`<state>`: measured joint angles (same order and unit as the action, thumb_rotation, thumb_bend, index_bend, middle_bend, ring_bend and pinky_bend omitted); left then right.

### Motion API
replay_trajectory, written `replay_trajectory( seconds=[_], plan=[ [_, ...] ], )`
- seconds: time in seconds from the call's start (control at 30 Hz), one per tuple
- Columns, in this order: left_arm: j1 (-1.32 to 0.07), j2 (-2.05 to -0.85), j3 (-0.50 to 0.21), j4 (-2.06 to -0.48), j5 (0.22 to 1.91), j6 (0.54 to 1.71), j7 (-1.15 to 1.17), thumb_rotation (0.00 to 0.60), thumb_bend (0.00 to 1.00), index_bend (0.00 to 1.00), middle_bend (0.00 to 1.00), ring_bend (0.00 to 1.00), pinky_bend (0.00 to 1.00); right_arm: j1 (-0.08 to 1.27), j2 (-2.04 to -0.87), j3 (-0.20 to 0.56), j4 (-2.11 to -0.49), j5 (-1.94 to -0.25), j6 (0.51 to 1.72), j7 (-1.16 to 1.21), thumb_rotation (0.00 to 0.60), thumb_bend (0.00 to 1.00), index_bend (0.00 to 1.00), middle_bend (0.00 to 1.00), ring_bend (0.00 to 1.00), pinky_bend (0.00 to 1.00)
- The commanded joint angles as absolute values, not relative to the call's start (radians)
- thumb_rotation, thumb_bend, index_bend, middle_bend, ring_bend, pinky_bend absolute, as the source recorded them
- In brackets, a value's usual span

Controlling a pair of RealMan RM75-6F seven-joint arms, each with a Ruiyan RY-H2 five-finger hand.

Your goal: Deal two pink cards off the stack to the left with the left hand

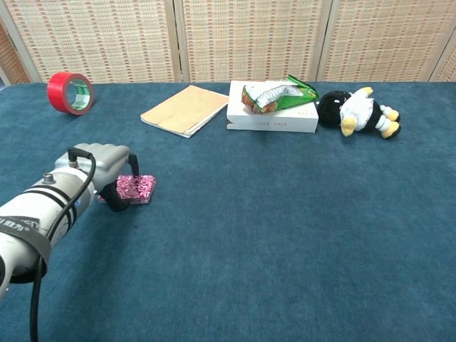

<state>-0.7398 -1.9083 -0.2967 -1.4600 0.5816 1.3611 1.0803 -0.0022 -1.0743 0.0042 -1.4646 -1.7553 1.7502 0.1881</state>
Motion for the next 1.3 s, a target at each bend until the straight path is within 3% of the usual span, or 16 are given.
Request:
replay_trajectory(
  seconds=[0.03,0.3,0.53,0.8,1.13,1.3],
  plan=[
    [-0.737,-1.901,-0.288,-1.47,0.595,1.364,1.07,0.6,0.38,0.35,1.0,1.0,1.0,-0.002,-1.074,0.004,-1.464,-1.756,1.75,0.188,0.6,0.3,0.99,0.83,0.73,0.78],
    [-0.691,-1.817,-0.218,-1.571,0.691,1.411,1.03,0.6,0.38,0.41,1.0,1.0,1.0,-0.001,-1.074,0.003,-1.464,-1.757,1.748,0.188,0.6,0.3,0.99,0.83,0.73,0.78],
    [-0.593,-1.647,-0.103,-1.688,0.81,1.447,0.938,0.6,0.39,0.43,1.0,1.0,1.0,-0.001,-1.076,0.0,-1.463,-1.762,1.749,0.184,0.6,0.3,0.99,0.83,0.73,0.78],
    [-0.472,-1.485,0.011,-1.7,0.922,1.449,0.767,0.6,0.38,0.43,1.0,1.0,1.0,0.001,-1.079,-0.003,-1.464,-1.765,1.744,0.179,0.6,0.3,0.99,0.83,0.73,0.78],
    [-0.406,-1.452,0.038,-1.654,0.986,1.419,0.667,0.6,0.38,0.43,1.0,1.0,1.0,0.004,-1.081,-0.005,-1.465,-1.766,1.737,0.169,0.6,0.3,0.99,0.83,0.73,0.78],
    [-0.396,-1.466,0.029,-1.63,0.995,1.409,0.679,0.6,0.38,0.34,1.0,1.0,1.0,0.004,-1.08,-0.005,-1.467,-1.764,1.737,0.17,0.6,0.3,0.99,0.83,0.73,0.78]
  ],
)
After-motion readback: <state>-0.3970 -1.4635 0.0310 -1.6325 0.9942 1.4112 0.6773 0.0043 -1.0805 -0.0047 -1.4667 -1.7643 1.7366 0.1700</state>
